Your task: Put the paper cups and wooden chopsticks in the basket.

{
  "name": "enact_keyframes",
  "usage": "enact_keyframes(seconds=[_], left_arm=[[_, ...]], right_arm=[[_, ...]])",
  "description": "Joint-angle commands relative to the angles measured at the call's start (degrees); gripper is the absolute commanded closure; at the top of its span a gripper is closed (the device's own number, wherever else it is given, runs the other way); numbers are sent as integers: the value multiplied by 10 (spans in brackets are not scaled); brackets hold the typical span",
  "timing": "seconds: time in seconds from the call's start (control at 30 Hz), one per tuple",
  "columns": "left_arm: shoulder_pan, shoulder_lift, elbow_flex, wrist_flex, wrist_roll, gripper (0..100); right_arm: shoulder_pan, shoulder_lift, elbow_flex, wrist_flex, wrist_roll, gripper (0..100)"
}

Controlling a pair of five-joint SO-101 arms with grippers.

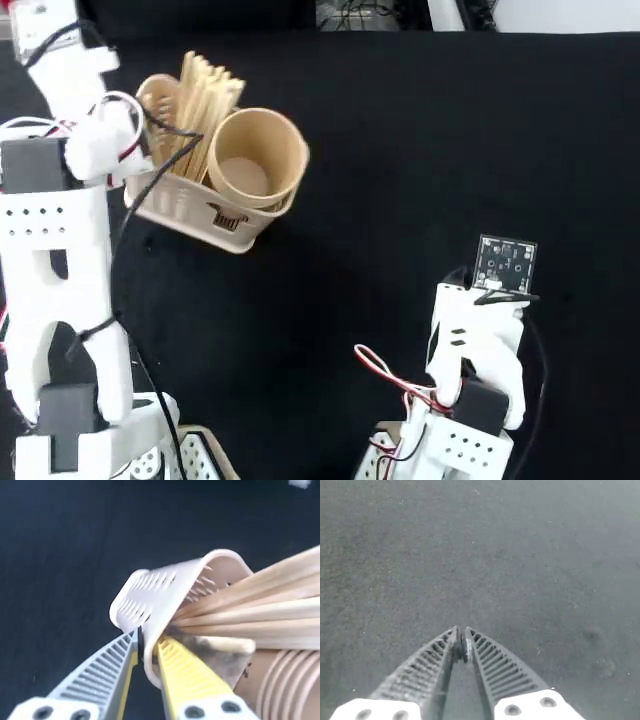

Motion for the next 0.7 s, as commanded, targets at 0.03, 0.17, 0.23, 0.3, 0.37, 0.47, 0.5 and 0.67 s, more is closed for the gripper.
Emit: enact_keyframes(seconds=[0.03,0.17,0.23,0.3,0.37,0.47,0.5,0.67], left_arm=[[-23,-34,76,-41,-5,970],[-22,-36,128,-62,-5,967],[-23,-37,130,-59,-5,963],[-24,-37,116,-47,-4,913],[-23,-37,91,-30,-1,834],[-21,-37,54,-12,0,780],[-19,-37,40,-7,0,780],[-19,-37,-45,47,-2,780]], right_arm=[[-8,-38,0,-3,-3,985],[-8,-39,4,-4,-3,985],[-8,-39,5,-4,-3,985],[-8,-39,6,-4,-3,985],[-8,-39,6,-4,-3,985],[-8,-38,7,-4,-3,985],[-8,-38,8,-3,-3,985],[-25,-38,17,-4,0,985]])
